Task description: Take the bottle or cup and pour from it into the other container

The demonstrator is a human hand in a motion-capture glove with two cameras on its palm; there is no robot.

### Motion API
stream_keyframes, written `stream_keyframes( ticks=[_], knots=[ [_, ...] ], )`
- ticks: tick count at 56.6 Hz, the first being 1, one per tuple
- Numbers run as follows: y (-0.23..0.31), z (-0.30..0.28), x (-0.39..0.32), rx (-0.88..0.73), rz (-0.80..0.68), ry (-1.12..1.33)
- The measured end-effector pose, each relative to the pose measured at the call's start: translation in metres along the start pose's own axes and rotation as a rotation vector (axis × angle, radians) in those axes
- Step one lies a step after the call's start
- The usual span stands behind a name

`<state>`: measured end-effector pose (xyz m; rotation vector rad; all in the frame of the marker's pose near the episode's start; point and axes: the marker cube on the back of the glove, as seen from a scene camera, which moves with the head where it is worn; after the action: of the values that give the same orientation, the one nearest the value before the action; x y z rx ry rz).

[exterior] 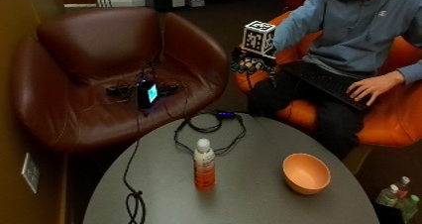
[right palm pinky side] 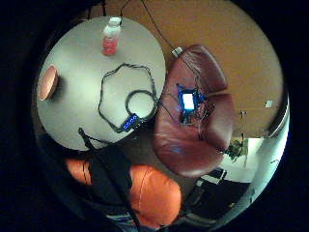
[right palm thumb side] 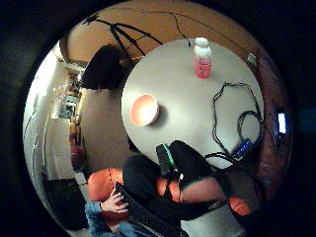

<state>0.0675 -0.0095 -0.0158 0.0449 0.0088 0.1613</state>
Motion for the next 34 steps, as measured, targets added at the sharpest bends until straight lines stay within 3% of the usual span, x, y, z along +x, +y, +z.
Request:
stream_keyframes(
  ticks=[34],
  knots=[
    [-0.001,0.008,0.080,0.010,0.086,-0.026]
  ],
)
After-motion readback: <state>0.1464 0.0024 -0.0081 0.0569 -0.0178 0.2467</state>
